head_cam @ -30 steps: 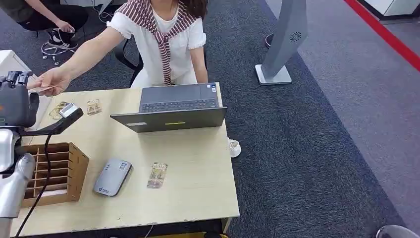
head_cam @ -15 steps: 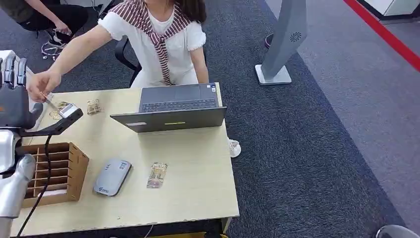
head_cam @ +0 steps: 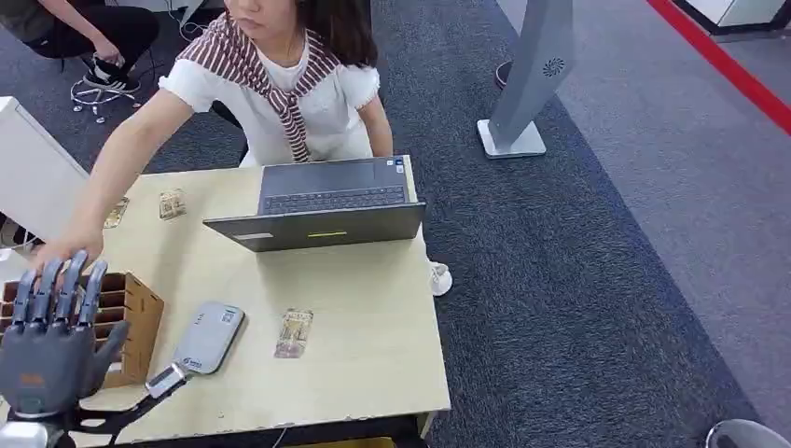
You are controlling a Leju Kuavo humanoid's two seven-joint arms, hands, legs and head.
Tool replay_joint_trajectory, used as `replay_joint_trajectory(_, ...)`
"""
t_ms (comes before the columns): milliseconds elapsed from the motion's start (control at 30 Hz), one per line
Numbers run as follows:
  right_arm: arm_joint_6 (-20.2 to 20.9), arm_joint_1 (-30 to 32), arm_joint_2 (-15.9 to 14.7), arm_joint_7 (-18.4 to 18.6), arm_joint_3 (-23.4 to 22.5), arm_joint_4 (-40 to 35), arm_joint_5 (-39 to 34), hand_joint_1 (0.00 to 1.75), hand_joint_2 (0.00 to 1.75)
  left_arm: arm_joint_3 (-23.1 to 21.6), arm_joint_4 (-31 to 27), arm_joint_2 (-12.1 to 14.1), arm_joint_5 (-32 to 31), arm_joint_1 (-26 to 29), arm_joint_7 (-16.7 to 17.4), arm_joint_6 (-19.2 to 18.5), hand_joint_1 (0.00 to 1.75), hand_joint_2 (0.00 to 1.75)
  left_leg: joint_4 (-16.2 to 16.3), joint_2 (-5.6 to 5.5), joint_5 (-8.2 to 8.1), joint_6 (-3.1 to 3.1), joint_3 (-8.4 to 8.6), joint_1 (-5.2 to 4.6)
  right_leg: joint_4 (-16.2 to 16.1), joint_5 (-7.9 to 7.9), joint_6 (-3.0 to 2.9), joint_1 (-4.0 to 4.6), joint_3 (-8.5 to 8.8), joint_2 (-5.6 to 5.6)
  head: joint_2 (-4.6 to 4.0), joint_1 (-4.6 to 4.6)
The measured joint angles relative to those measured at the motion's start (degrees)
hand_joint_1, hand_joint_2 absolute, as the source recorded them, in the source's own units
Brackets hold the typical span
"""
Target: Pass the card to the sensor for recognition and then transmit it.
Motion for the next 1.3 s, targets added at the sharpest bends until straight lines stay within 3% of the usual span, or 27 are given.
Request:
replay_joint_trajectory(133, -0.15, 0.04, 0.0, -0.15, 0.0, 0.07, -0.07, 0.0, 1.75, 1.29, -2.78, -0.42, -0.31, 5.4, 0.0, -0.07, 0.0, 1.75, 0.0, -0.29, 0.01, 0.01, -0.04, 0.02, -0.01, -0.02, 0.02, 0.0, 0.11, -0.31, -0.02, 0.0)
replay_joint_trajectory(333, -0.24, 0.05, 0.0, -0.37, 0.0, 0.07, -0.74, 0.0, 1.75, 1.97, -5.97, -0.77, -1.03, 9.36, 0.0, -0.81, 0.0, 1.75, 0.01, -0.32, 0.04, 0.03, -0.01, 0.03, 0.0, 0.01, 0.02, -0.01, 0.18, -0.38, -0.02, 0.0)
replay_joint_trajectory(1067, -0.26, 0.08, 0.0, -0.37, 0.0, 0.07, -0.74, 0.0, 1.75, 2.78, -7.44, -1.23, -1.24, 10.89, 0.0, -0.9, 0.0, 1.75, 0.01, -0.37, 0.04, 0.03, -0.01, 0.06, 0.0, 0.02, 0.0, -0.01, 0.21, -0.46, -0.02, 0.0)
replay_joint_trajectory(1300, -0.24, 0.08, 0.0, -0.39, -0.04, 0.06, -1.53, 0.0, 1.75, 2.74, -10.52, -1.2, -4.07, 12.83, 1.17, -2.42, 0.0, 1.75, 0.01, -0.37, 0.04, 0.03, 0.0, 0.05, 0.0, 0.02, 0.0, 0.0, 0.21, -0.47, -0.02, 0.0)
